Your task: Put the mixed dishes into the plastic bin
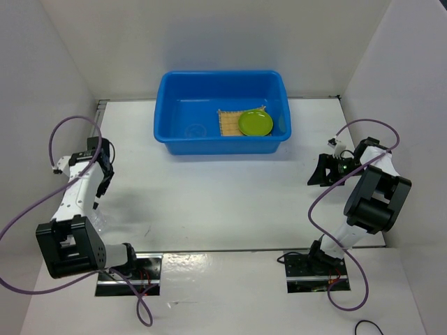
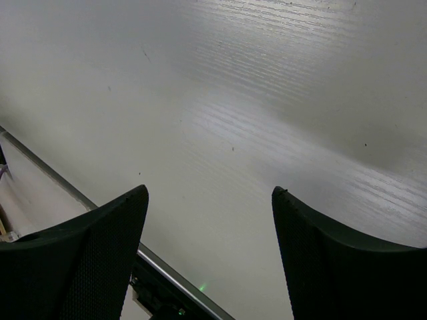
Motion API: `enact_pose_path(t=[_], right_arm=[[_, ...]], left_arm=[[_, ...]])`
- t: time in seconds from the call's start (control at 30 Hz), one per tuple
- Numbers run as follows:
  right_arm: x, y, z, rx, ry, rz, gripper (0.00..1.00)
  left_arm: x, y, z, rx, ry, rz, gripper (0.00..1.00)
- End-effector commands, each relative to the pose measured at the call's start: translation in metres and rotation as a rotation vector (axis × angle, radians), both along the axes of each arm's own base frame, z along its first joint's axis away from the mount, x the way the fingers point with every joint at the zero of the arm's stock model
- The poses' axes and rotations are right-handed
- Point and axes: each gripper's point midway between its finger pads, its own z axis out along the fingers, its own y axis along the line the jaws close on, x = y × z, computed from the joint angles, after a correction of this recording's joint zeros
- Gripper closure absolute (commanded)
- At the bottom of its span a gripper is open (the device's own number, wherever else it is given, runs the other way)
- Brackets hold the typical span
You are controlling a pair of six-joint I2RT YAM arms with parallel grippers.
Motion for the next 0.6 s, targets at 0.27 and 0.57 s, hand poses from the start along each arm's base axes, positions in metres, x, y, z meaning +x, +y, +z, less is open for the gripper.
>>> enact_pose_path(t=[0.27, 0.57], right_arm=[[0.006, -0.003, 0.011, 0.018, -0.042, -0.002, 0.2], [0.006, -0.003, 0.008, 0.029, -0.022, -0.002, 0.2]], left_arm=[[-0.005, 0.013, -0.029, -0.089, 0.083, 0.036, 0.0], [0.016, 0.008, -0.049, -0.208, 0.057, -0.08, 0.32]])
